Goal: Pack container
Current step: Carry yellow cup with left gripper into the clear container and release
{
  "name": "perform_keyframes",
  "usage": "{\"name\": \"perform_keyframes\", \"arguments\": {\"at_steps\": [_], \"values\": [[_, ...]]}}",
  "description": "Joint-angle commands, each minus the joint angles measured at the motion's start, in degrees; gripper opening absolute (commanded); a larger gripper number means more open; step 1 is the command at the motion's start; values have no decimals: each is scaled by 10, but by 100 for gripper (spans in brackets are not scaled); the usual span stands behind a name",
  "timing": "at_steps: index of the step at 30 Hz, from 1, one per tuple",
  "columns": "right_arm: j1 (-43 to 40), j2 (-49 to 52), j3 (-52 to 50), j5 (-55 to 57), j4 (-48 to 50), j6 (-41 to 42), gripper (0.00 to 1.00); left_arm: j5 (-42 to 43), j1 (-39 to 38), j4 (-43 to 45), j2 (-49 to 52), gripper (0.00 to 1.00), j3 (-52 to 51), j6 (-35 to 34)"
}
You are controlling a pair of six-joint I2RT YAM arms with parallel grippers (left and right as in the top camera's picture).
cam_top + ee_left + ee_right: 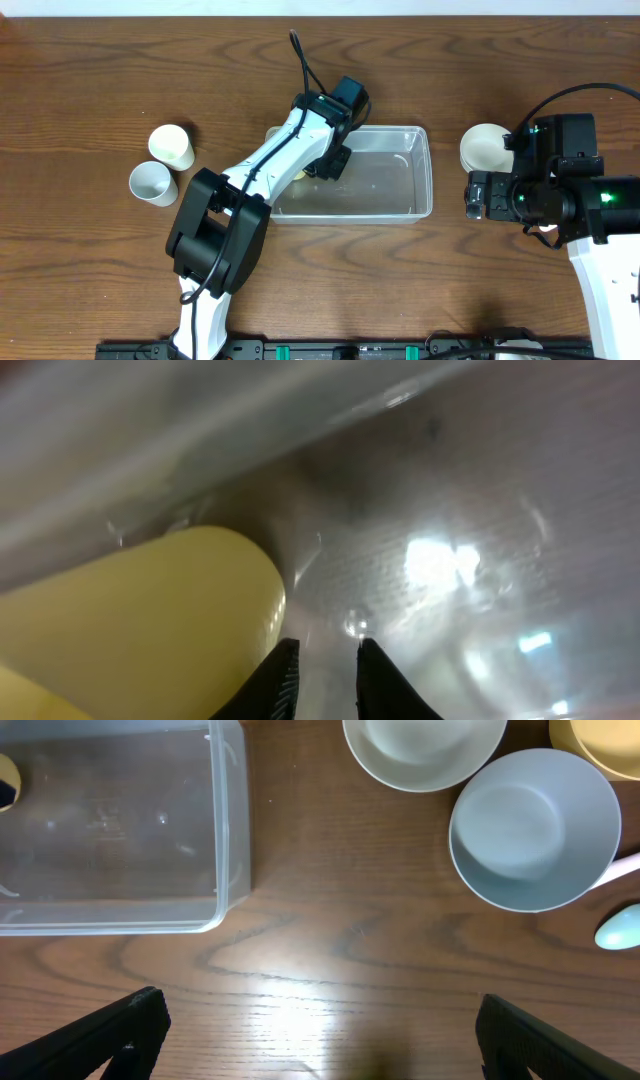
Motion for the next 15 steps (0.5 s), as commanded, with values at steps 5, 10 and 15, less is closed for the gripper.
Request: {"name": "perform_keyframes", "arguments": {"at_steps": [5,10,15], "values": [[4,0,11,6,1,10,99,-11,2,-12,2,27,-3,8],[4,0,11,6,1,10,99,-11,2,-12,1,28,-3,8],[4,0,11,6,2,10,99,-11,2,-18,1,28,-2,8]]}}
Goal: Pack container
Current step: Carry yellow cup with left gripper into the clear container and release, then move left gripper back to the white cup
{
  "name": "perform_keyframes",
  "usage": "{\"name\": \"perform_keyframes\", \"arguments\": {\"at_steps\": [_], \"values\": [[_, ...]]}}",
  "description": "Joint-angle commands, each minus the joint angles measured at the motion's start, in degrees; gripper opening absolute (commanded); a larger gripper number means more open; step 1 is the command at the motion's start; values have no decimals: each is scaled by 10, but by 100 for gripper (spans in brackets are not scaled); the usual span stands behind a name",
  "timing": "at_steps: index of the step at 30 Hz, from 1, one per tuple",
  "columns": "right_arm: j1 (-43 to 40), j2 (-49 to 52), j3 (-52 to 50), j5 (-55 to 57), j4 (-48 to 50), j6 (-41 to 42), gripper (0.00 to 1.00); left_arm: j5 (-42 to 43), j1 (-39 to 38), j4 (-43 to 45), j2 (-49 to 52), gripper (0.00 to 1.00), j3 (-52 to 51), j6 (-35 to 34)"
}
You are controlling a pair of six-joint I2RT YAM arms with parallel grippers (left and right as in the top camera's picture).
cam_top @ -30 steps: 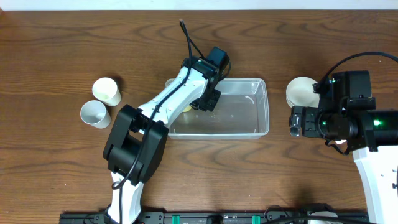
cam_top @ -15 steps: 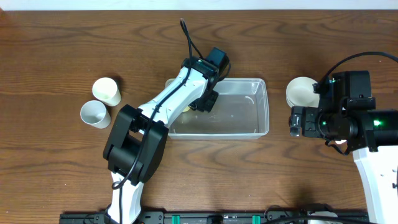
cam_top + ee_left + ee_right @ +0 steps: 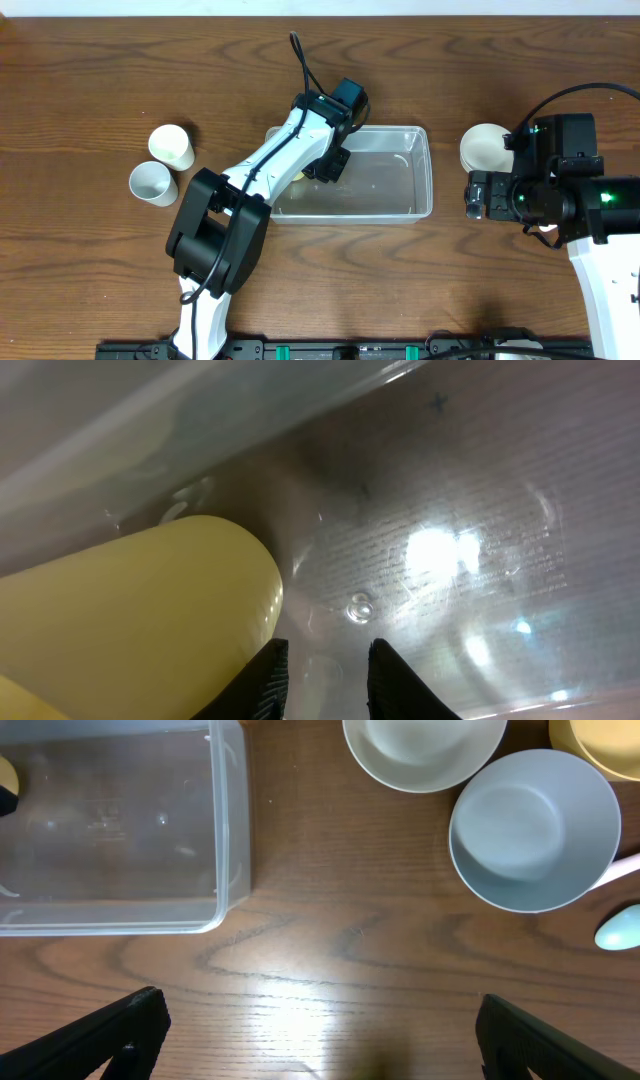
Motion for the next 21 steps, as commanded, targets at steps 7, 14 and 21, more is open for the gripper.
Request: {"name": "perform_keyframes", "arguments": {"at_steps": [7,14,21], "values": [[4,0,11,6,1,10,99,-11,-13,-30,1,28,-2,6],[4,0,11,6,0,10,99,-11,-32,-31,1,28,-2,6],[4,0,11,6,1,10,99,-10,-33,-33,-29,28,1,-3]]}}
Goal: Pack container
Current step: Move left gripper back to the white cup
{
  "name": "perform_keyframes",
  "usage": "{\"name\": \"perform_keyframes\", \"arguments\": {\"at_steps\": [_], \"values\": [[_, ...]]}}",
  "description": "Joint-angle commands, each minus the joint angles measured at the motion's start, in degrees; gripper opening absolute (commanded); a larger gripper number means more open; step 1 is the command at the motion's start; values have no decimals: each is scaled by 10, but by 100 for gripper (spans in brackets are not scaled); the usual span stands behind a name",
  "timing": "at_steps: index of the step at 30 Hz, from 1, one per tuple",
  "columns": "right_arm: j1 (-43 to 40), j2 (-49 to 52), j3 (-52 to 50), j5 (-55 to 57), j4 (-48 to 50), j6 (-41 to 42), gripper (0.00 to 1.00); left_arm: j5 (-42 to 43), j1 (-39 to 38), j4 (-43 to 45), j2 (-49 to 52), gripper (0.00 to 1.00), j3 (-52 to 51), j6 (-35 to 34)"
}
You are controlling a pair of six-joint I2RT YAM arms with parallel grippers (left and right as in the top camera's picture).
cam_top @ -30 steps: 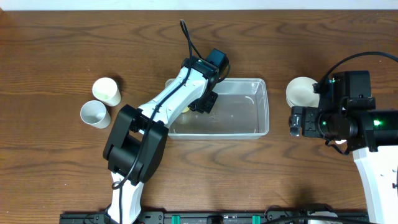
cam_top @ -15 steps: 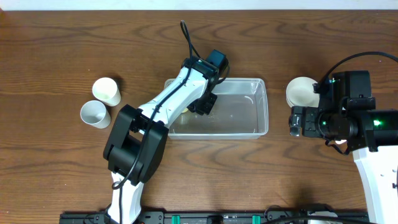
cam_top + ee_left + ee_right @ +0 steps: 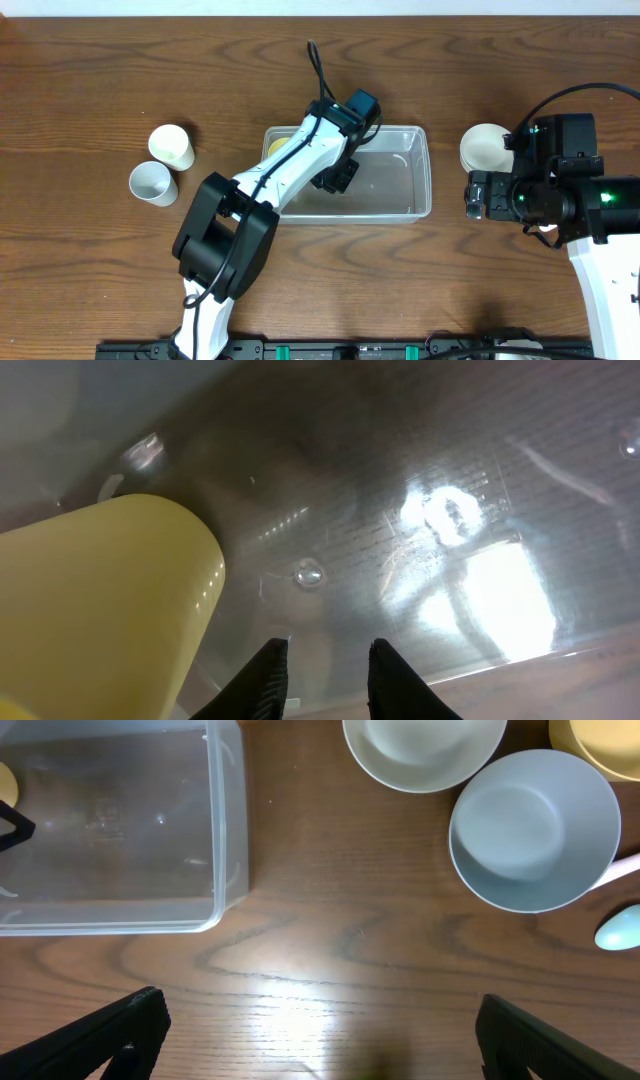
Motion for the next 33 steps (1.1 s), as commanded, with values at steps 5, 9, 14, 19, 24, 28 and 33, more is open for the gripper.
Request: {"name": "perform_keyframes", "arguments": {"at_steps": [5,9,14,19,24,28,33], "values": [[4,0,11,6,0,10,99,-11,1,-24,-110,36,38,-1],[4,0,11,6,0,10,99,-20,21,-35,-204,62,64,-1],[4,0,11,6,0,10,99,-41,120,-34,-289,81,64,-38],[4,0,11,6,0,10,99,-24,277,-30,-287,87,64,-84],[4,0,11,6,0,10,99,54,396,-19,-224,87,64,-86],[4,0,11,5,0,10,99,95,441,-17,-156,87,64,-86],[4,0,11,5,0,10,99,95,449,-15,-82,85,64,-85]]}}
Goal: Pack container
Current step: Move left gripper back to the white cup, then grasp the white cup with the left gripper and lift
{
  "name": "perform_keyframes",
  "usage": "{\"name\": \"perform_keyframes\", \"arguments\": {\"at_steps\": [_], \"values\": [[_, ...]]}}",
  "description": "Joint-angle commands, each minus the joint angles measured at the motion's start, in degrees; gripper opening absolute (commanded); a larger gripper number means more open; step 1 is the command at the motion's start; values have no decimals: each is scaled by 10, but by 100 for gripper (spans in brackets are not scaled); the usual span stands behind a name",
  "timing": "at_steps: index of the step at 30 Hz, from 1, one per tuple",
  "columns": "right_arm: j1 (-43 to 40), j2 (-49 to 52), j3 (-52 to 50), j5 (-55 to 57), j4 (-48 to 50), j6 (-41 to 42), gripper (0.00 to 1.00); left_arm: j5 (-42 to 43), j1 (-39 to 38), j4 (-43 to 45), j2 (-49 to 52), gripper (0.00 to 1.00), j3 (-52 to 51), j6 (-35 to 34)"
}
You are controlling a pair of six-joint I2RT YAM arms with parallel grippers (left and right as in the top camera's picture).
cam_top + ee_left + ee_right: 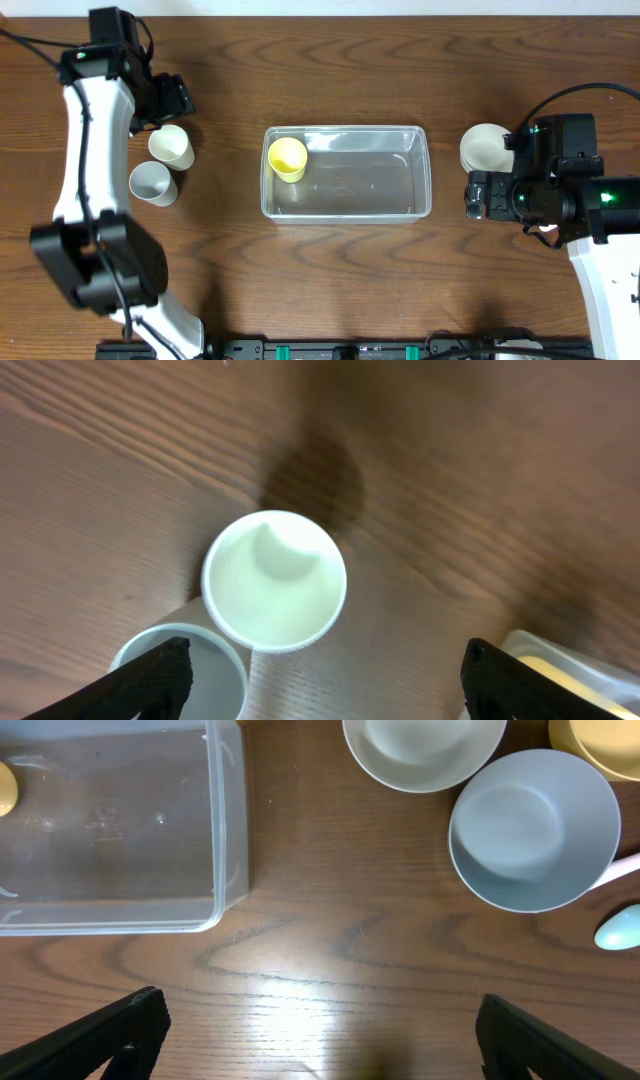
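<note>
The clear plastic container point(420, 172) stands at mid table, its corner also in the left wrist view point(520, 645) and its right end in the right wrist view point(226, 840). A yellow cup point(287, 158) rests in its left end. A cream cup point(172, 147) point(274, 580) and a white cup point(153, 184) point(195, 665) stand at the far left. My left gripper point(170, 100) point(325, 685) hangs open wide over these two cups, holding nothing. My right gripper point(478, 195) point(320, 1040) is open over bare wood right of the container.
Right of the container are a white bowl point(425, 750), a pale grey bowl point(535, 830), a yellow bowl point(600, 745) and a light blue spoon point(620, 925). In the overhead view the right arm covers most of them, leaving one white bowl point(485, 148) showing.
My left gripper was inside the container beside the yellow cup with its jaws close together. Now it is at the far left over the two cups, open wide. The yellow cup stays in the container.
My left gripper was low in the container's left end beside the yellow cup, jaws narrowly apart. It then stood a little wider and farther from the cup, still inside. Now it is over the cream and white cups. The right arm kept still throughout.
</note>
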Motion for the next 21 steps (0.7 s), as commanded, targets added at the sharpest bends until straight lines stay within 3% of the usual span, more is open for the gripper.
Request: {"name": "perform_keyframes", "arguments": {"at_steps": [1,18,21], "values": [[4,0,11,5,0,10,99,21,-3,-2,39,85,-5,-6],[4,0,11,5,-7,10,99,16,-13,3,146,80,-17,-6],[4,0,11,5,-8,10,99,16,-13,4,148,75,-17,-6]]}}
